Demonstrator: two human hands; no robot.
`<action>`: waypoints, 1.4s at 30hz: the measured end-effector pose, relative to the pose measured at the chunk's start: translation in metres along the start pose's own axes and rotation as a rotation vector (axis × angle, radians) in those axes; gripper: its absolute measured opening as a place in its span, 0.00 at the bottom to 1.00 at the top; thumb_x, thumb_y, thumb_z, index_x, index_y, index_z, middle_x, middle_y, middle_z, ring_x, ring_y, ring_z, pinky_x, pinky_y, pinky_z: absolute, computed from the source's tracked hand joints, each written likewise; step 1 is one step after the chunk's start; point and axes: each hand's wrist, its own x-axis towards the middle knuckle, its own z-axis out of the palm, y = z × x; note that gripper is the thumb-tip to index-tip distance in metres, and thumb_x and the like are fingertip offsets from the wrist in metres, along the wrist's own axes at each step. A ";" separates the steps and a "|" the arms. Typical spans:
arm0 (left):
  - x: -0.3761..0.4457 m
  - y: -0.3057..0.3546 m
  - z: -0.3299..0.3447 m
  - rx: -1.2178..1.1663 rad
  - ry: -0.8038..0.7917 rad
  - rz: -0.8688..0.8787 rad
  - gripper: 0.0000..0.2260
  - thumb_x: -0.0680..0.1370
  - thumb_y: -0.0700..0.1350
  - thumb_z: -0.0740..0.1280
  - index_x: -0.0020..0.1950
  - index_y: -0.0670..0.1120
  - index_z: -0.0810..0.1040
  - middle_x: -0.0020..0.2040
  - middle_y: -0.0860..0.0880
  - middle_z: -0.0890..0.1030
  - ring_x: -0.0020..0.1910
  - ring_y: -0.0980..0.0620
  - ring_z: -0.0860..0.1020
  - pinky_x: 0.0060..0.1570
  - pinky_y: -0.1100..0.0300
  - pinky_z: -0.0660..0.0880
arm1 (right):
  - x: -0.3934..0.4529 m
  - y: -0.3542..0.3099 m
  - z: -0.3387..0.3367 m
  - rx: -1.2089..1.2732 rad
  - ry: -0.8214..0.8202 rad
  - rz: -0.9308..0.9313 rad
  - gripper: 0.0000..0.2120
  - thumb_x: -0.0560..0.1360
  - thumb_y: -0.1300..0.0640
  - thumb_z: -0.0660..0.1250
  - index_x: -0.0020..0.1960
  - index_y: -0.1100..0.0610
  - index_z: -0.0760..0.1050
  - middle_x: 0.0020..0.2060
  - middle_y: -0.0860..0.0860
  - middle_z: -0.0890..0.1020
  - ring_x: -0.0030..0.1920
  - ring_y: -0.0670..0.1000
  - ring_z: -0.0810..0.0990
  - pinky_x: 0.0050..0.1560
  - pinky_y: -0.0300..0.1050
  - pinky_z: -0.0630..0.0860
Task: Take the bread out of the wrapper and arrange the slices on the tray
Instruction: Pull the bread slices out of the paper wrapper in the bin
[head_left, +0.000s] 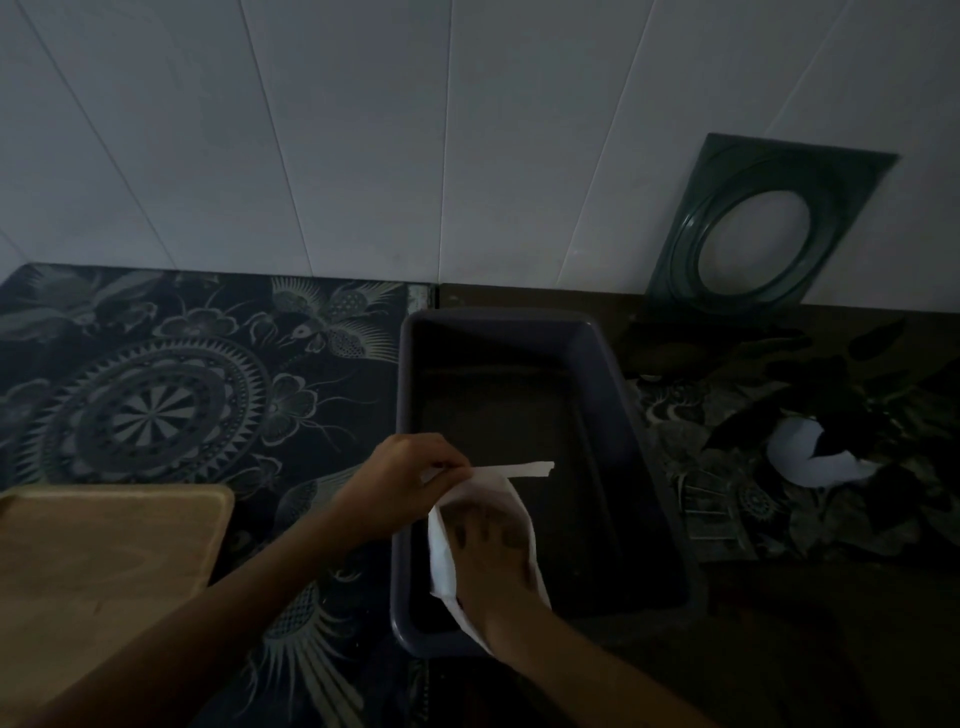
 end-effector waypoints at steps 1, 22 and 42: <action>0.001 -0.001 0.000 -0.008 -0.003 -0.012 0.05 0.78 0.44 0.71 0.50 0.47 0.86 0.46 0.54 0.84 0.44 0.59 0.82 0.47 0.60 0.81 | 0.000 0.001 0.002 0.018 -0.002 -0.003 0.45 0.82 0.45 0.62 0.81 0.61 0.34 0.81 0.64 0.42 0.81 0.66 0.44 0.78 0.64 0.42; 0.009 -0.011 0.005 -0.267 -0.020 -0.222 0.08 0.76 0.45 0.72 0.53 0.56 0.82 0.45 0.61 0.84 0.47 0.64 0.83 0.44 0.75 0.76 | 0.016 0.010 0.010 0.501 0.044 0.105 0.21 0.86 0.63 0.55 0.77 0.68 0.61 0.75 0.68 0.65 0.75 0.67 0.63 0.76 0.61 0.59; 0.003 -0.017 0.009 -0.252 0.004 -0.162 0.05 0.74 0.43 0.75 0.47 0.53 0.86 0.45 0.60 0.84 0.47 0.62 0.83 0.47 0.74 0.77 | -0.028 0.013 -0.037 -0.069 0.148 -0.066 0.36 0.75 0.54 0.72 0.77 0.58 0.58 0.67 0.62 0.75 0.63 0.61 0.77 0.60 0.56 0.77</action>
